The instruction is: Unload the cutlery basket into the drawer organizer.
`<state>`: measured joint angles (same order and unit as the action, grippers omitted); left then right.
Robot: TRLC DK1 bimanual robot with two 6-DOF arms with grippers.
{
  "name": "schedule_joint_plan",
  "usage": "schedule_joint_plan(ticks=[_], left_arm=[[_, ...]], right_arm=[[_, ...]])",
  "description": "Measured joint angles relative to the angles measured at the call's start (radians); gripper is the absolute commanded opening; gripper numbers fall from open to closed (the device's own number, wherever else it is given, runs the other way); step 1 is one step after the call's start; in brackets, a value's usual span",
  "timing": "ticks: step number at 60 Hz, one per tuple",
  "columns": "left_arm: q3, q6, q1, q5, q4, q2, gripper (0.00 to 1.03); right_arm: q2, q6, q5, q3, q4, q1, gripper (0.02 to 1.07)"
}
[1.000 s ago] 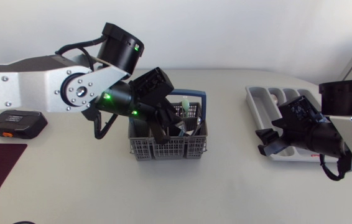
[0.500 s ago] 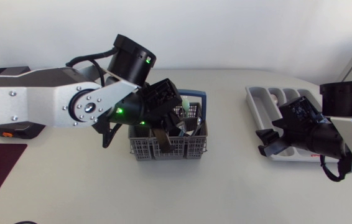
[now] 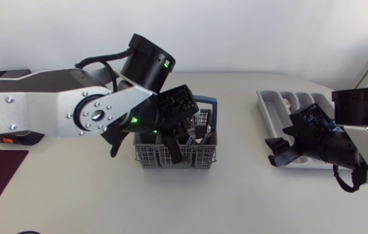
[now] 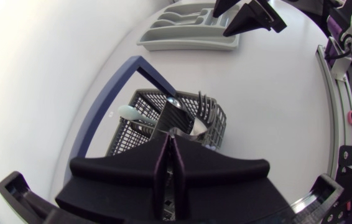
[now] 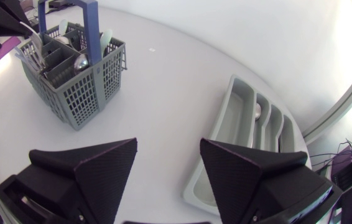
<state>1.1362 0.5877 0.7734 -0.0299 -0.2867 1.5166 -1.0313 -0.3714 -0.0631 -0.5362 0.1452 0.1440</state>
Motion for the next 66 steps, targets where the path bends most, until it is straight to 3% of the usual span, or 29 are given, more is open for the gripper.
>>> schedule_joint_plan(ticks=[15, 66], left_arm=[[0.045, 0.031, 0.033, -0.047, -0.074, -0.044, 0.04], [0.239, 0.067, 0.08, -0.05, -0.331, -0.199, 0.04]], right_arm=[[0.005, 0.0, 0.004, 0.0, 0.0, 0.011, 0.8], [0.071, 0.0, 0.019, 0.0, 0.033, 0.057, 0.8]])
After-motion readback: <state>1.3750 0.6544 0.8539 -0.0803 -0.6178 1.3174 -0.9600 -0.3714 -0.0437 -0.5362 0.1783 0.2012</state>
